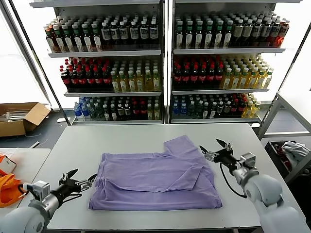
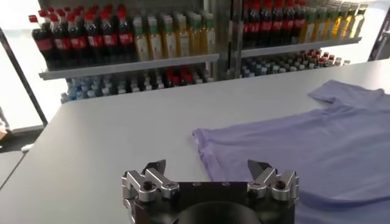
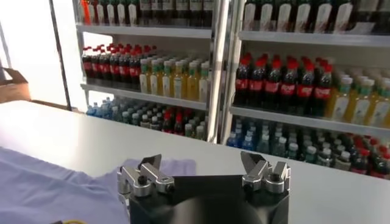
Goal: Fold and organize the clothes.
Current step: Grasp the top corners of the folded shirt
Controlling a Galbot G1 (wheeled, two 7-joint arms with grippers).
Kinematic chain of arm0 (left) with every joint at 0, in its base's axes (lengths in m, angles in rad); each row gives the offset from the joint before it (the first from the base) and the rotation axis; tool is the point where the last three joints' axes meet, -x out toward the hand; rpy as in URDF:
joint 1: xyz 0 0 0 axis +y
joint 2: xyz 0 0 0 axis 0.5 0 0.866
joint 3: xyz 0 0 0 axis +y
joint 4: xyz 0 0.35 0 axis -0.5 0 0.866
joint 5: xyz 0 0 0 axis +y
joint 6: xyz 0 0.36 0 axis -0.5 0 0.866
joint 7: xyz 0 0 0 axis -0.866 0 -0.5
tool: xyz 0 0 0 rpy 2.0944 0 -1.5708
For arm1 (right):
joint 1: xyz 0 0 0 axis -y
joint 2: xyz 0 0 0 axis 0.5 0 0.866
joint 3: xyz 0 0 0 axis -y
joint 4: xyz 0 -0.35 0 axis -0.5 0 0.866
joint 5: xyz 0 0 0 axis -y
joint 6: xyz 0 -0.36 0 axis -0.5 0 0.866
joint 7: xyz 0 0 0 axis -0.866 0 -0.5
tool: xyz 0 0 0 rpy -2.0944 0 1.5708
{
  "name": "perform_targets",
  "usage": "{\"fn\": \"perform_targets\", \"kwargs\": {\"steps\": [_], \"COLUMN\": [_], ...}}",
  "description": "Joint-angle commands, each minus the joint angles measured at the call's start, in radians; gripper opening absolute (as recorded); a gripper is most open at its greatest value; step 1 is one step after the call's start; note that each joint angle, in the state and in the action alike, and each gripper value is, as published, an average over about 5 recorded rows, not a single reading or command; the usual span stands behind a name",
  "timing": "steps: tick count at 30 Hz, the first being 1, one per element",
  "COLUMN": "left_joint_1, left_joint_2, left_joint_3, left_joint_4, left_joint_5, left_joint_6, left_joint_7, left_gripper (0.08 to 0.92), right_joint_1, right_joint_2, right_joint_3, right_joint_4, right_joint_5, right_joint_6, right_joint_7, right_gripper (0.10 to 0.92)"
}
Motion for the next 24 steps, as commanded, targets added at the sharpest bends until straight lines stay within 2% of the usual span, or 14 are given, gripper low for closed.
{"fn": "perform_targets", "kwargs": {"steps": [1, 8, 24], "left_joint_1": [-0.294, -0.416, -0.586], "left_joint_2": [0.127, 0.097, 0.008], "left_joint_3": [0.209, 0.301, 0.404], "left_joint_4": [0.290, 0.420, 0.541], "left_joint_5": [-0.116, -0.103, -0.105], "left_joint_6": [-0.014, -0.026, -0.028], "left_joint_7": [0.007, 0.023, 0.017], "left_gripper": [0.823, 0.823, 0.822], "right_joint_1": [0.355, 0.480, 0.504], "right_joint_2": [0.046, 0.099, 0.172], "right_joint_3": [-0.213, -0.322, -0.358], "right_joint_4": [-0.328, -0.482, -0.660], "right_joint_5": [0.003, -0.002, -0.025], "right_joint_6": [-0.041, -0.052, -0.049], "right_joint_7": [-0.075, -0.091, -0.084], "right_gripper": [0.823, 0.823, 0.823]}}
